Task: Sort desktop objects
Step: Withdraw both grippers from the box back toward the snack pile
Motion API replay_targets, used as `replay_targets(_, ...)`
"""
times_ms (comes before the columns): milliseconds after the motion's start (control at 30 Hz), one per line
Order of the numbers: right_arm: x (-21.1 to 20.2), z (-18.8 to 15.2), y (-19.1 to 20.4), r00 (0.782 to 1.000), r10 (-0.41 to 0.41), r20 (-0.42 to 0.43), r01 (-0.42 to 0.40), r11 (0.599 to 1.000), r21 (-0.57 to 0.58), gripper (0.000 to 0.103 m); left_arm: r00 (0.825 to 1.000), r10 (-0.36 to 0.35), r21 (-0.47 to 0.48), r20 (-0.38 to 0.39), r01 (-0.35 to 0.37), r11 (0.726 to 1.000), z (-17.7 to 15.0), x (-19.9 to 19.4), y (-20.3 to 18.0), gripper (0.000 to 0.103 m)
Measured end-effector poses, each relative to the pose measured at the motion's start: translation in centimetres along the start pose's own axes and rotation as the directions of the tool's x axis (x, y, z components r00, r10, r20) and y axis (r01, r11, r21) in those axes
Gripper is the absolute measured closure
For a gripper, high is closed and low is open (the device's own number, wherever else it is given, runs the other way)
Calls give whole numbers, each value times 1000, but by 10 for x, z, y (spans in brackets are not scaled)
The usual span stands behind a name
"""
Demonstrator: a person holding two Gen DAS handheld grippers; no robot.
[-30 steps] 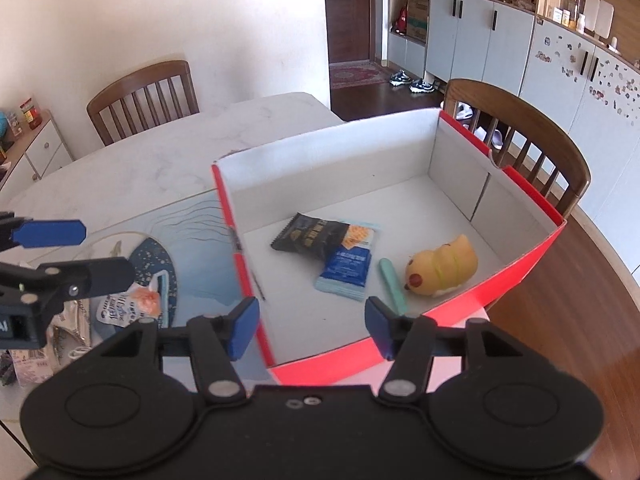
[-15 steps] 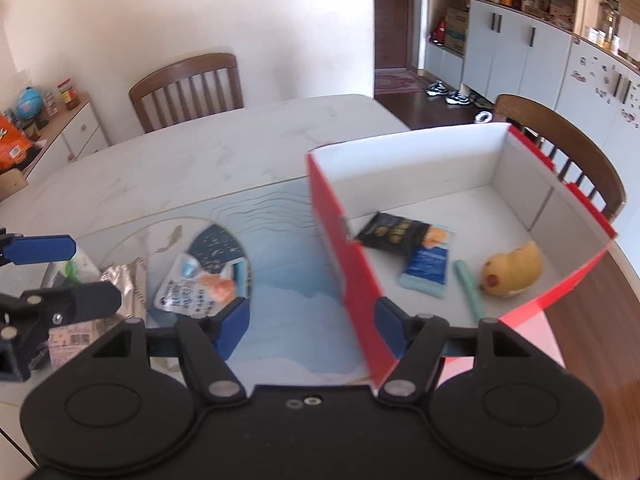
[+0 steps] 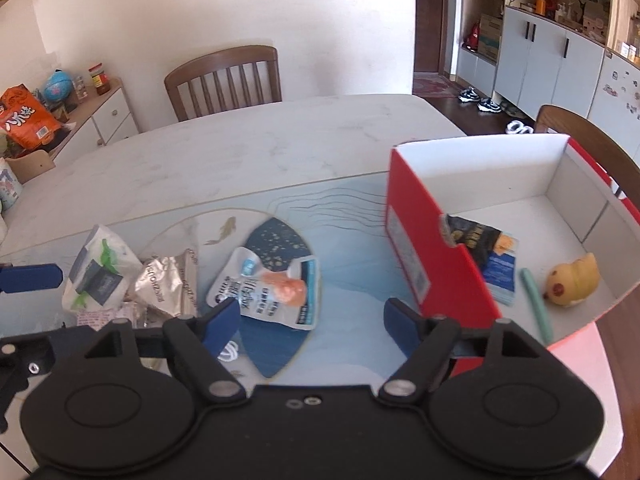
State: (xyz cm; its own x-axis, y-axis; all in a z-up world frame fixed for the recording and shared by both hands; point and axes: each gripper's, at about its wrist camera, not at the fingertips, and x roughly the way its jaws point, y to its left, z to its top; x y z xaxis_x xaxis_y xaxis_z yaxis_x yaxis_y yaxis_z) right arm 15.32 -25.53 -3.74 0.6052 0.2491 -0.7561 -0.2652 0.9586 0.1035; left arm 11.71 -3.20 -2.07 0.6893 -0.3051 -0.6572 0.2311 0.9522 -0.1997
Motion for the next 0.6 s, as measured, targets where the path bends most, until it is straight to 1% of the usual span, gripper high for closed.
replay_targets(67, 3, 0, 4, 1000, 2, -2, -2, 1000, -2, 22, 1000, 3, 2, 20, -3, 1000, -4, -3, 4, 0)
replay_targets(167, 9, -1, 9, 1000, -4, -2, 4, 1000, 0, 22, 999, 29, 14, 45, -30, 999, -11, -7, 9, 0)
replay_targets(300, 18, -4, 13, 1000, -4, -5, 4, 1000, 19, 22, 999, 24, -17, 37, -24, 1000, -26, -11, 24, 0)
replay_targets(367, 22, -6, 15, 1000, -4, -8, 4, 1000, 19, 22, 998, 46, -26, 51, -44, 999, -35, -15, 32, 0)
replay_targets(533, 31, -13, 20, 1000, -15, -9, 15, 1000, 4, 22, 995, 94, -68, 44, -91, 994, -54, -19, 55, 0)
replay_targets(600, 35, -15, 22, 1000, -19, -9, 19, 1000, 0, 22, 994, 99, -80, 43, -96, 992, -59, -19, 63, 0)
